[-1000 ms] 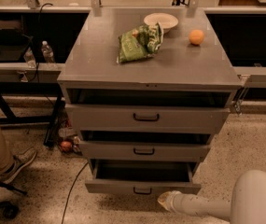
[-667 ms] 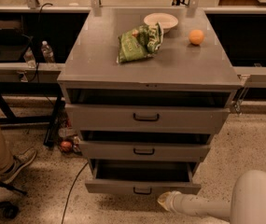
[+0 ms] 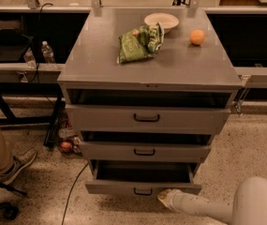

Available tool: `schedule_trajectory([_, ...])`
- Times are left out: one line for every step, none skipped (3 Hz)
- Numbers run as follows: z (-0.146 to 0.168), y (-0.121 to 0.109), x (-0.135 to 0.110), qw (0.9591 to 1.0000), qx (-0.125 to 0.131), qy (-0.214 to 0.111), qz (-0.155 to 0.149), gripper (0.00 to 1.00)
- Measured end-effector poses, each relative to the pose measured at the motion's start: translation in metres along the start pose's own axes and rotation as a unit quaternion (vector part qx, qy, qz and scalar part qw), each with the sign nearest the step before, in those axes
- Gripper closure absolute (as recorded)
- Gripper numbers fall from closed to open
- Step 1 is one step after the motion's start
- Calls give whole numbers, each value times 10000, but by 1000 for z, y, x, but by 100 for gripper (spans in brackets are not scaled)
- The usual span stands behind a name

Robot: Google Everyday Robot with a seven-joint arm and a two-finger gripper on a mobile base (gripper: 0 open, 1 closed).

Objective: Close bottom drawer

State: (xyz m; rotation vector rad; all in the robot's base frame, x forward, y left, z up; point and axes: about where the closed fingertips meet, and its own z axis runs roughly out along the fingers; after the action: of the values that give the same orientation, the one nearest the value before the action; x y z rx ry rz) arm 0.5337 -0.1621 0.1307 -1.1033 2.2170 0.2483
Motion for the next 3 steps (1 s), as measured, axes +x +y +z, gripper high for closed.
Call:
schedule_trajectory([9, -12, -6, 9999, 121, -115, -18, 100])
schedule_trajectory([21, -28, -12, 9995, 236, -216, -48, 100])
schedule_trajectory([29, -44, -16, 9991, 324, -262, -108, 100])
